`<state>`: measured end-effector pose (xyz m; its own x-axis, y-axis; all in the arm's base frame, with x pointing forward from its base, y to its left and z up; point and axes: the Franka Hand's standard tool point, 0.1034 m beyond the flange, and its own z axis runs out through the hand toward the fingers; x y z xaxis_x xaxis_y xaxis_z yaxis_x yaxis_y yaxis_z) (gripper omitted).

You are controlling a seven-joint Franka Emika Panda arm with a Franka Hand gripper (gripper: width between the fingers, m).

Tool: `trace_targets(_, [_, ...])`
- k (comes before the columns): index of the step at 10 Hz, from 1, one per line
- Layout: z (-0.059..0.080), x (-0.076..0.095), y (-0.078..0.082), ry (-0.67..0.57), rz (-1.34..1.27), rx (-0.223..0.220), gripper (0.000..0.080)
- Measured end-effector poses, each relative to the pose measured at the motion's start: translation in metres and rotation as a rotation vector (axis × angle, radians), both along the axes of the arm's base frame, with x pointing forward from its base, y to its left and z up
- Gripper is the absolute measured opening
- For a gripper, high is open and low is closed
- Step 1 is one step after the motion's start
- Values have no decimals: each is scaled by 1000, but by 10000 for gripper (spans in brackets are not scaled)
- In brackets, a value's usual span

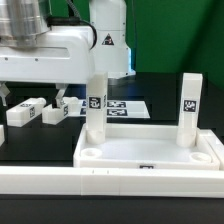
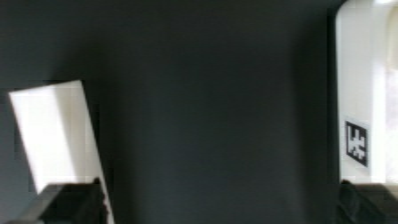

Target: Assemble desk

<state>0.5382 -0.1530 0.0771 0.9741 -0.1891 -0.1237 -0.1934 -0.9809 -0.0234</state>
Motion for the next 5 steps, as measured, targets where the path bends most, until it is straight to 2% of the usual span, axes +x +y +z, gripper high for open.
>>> trace_targets(2, [-1,-3,-1,6,-15,9,648])
trace_targets(3, [-3,-14,-11,31,-80,46,648])
trace_targets(4, [-9,-29,-18,42,-131,63,648])
trace_targets(5, [-19,-52,-16,68,-162,79,648])
